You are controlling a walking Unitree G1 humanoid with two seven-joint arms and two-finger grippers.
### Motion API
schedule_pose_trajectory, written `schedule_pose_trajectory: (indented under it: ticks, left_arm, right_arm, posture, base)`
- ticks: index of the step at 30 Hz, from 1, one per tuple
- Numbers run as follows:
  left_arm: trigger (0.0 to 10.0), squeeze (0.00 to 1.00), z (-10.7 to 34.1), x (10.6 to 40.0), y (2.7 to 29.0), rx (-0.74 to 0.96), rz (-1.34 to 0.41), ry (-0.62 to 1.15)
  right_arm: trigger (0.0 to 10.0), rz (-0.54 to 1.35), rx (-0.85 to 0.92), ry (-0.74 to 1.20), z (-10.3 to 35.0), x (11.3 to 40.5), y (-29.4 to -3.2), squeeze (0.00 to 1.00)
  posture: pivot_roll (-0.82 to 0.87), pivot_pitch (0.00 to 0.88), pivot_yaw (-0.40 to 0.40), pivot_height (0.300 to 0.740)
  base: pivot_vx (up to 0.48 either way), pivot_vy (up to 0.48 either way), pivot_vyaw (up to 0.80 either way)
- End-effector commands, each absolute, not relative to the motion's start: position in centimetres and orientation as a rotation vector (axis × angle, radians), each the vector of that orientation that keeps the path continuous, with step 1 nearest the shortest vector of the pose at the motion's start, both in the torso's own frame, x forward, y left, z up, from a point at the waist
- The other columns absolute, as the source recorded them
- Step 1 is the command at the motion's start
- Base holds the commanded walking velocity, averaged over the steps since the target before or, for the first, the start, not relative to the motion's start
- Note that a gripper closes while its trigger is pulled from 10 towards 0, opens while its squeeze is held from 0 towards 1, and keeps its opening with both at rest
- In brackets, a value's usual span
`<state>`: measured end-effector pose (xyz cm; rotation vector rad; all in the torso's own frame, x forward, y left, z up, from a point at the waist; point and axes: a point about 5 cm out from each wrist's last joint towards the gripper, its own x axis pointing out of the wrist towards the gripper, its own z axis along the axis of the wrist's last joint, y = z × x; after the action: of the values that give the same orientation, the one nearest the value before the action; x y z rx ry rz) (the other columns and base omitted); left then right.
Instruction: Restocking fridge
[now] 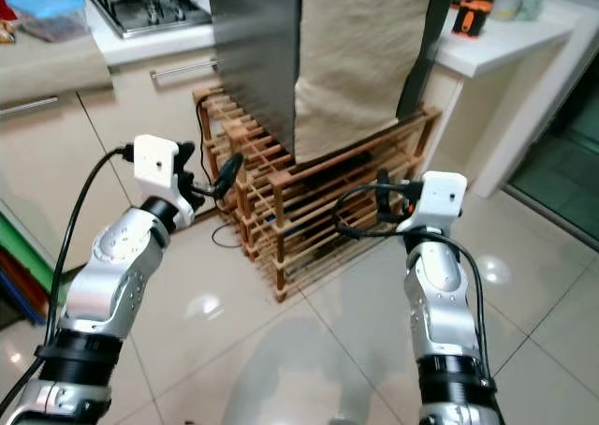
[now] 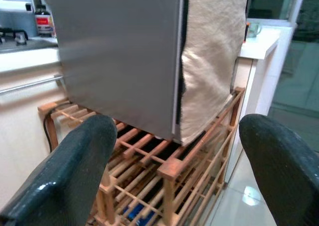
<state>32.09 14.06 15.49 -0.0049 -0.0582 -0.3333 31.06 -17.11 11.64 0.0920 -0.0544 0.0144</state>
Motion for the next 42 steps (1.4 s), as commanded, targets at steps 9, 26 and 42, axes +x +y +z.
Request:
schedule_pose_trajectory:
  ticks: [9, 26, 42]
  left_arm:
    - [10.0, 0.00, 16.5, 32.6, 12.7, -0.009, -0.383, -0.087]
    - [10.0, 0.00, 15.9, 32.3, 12.3, -0.068, -0.358, -0.075]
    - [10.0, 0.00, 14.8, 30.0, 15.1, -0.081, -0.179, -0.098]
  right_arm:
    - [10.0, 0.014, 0.079, -0.092, 12.5, 31.8, -16.9, 0.00]
    - [10.0, 0.042, 0.054, -0.081, 11.7, 30.4, -17.3, 0.00]
    - [10.0, -0.061, 0.056, -0.099, 10.3, 26.4, -19.7, 0.00]
  posture:
    - [-0.11, 0.000, 0.029, 0.740]
    - [-0.13, 0.011, 0.023, 0.740]
    - [-0.11, 0.000, 0.018, 0.740]
  base:
    - [0.000, 0.480, -0.74]
    - [0.000, 0.479, -0.74]
    - [0.000, 0.000, 0.00]
